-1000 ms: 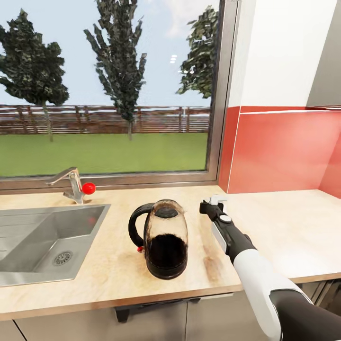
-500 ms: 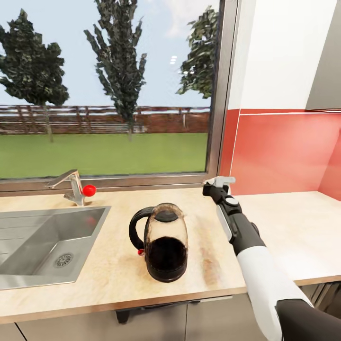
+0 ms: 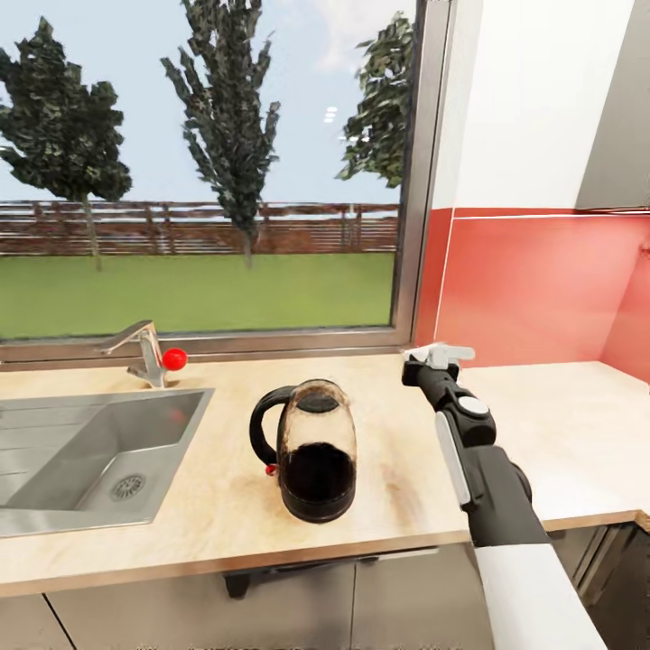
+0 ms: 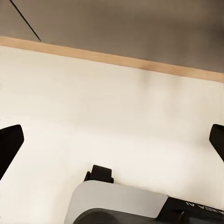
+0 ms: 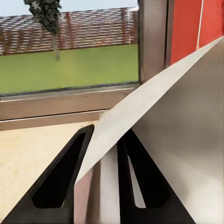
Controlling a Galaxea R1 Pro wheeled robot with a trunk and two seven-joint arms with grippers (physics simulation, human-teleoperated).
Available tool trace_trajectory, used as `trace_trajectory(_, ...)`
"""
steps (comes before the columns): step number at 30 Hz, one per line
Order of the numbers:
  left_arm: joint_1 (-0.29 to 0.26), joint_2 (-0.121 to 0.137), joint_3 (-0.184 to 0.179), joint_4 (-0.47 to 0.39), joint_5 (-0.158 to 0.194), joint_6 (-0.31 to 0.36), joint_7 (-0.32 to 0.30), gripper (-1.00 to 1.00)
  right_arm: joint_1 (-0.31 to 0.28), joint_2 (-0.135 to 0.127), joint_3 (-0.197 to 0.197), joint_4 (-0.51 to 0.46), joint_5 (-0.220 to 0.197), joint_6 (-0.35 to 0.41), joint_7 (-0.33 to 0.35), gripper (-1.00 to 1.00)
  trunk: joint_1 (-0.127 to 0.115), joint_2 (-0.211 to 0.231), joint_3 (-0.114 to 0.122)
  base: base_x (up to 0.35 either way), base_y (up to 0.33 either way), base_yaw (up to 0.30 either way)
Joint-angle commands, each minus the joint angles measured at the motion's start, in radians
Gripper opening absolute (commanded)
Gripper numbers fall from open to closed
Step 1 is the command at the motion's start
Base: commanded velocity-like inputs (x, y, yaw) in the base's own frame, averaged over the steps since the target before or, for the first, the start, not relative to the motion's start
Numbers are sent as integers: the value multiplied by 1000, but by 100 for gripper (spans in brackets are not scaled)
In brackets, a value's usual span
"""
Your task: Set up a coffee station on the kitchen countertop: keep the coffee maker on the countertop, move the bottle of coffee from the kitchen shelf to the counter next to the coffee maker, place a paper coffee filter on top of the coffee maker, put the saucer next to the coffee maker with the coffee cup on the saucer, and place the electric kettle next to the coffee maker.
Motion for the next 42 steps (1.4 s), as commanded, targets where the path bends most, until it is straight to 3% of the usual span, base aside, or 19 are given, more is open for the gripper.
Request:
trace_trajectory(1,0,-1,1,-2,7,-1,0,100,10,0,1,-13,-3,6,-5,-100,0,-1,-1,-85,0,0)
trace_trajectory(8,0,-2,1,-2,7,-2,0,100,85,-1,1,-113,-3,22,-5,-100,0,-1,-1,-241,0,0)
trace_trajectory(23,0,-2,1,-2,7,-2,0,100,94,-1,1,-122,-3,27,-5,-100,0,-1,-1,-324,0,0)
trace_trajectory(42,0,-2,1,0,7,-1,0,100,99,-1,2,-122,-3,27,-4,-100,0,-1,-1,-214,0,0)
